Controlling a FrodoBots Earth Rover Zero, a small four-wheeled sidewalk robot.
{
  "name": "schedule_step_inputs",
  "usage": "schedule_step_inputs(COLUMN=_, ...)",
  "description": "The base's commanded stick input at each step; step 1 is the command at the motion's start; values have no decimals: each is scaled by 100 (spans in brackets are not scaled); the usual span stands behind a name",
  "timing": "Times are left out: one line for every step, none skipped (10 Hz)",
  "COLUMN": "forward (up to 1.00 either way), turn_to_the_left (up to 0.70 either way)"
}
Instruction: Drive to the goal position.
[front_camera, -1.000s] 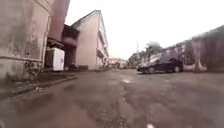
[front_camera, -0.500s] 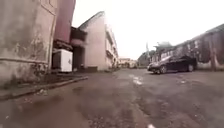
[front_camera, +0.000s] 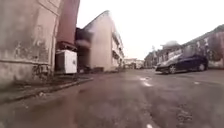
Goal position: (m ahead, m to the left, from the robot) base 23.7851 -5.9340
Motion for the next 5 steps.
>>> schedule_step_inputs(forward=70, turn_to_the_left=-4)
schedule_step_inputs(forward=70, turn_to_the_left=-17)
schedule_step_inputs(forward=70, turn_to_the_left=-17)
schedule_step_inputs(forward=70, turn_to_the_left=-17)
schedule_step_inputs(forward=70, turn_to_the_left=-17)
